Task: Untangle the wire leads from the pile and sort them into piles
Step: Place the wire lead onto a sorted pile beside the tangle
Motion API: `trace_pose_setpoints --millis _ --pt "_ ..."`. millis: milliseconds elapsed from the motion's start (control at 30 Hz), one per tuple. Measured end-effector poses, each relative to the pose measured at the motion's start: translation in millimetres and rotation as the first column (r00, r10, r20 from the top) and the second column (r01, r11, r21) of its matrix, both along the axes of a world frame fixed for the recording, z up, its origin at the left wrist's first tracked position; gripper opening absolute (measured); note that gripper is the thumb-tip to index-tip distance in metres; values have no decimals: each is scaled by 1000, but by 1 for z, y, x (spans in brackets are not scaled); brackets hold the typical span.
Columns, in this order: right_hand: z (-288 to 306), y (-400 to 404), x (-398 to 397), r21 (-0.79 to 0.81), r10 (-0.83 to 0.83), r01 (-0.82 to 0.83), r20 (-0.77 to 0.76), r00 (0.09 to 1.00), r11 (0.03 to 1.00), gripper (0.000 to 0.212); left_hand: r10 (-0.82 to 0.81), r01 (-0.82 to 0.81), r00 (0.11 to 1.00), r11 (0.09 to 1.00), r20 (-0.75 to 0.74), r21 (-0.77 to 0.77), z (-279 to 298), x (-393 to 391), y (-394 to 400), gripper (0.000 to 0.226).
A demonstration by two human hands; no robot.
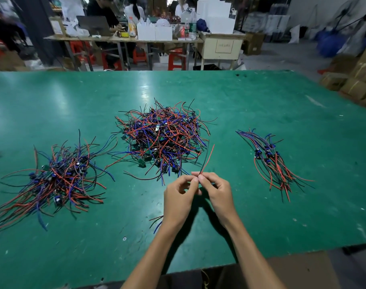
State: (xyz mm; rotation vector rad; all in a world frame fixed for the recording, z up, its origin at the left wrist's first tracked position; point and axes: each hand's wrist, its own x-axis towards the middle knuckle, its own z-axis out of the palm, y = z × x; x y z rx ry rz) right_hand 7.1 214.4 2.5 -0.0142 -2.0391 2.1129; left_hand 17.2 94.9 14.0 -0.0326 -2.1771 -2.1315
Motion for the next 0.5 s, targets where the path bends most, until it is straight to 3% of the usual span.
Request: trace_pose_setpoints --millis 167,300,500 --pt "-2 -2 0 -62 1 3 61 998 998 23 -17 12 999 992 -31 -128 -2 -1 2 10" --pt "-4 -2 -3 -31 -70 73 79 994 997 22 -28 22 999 976 -28 -215 -3 -1 2 12" --pt "3 2 -7 -167 -222 238 107 969 957 31 -62 60 998 959 0 -276 -2 7 1 13"
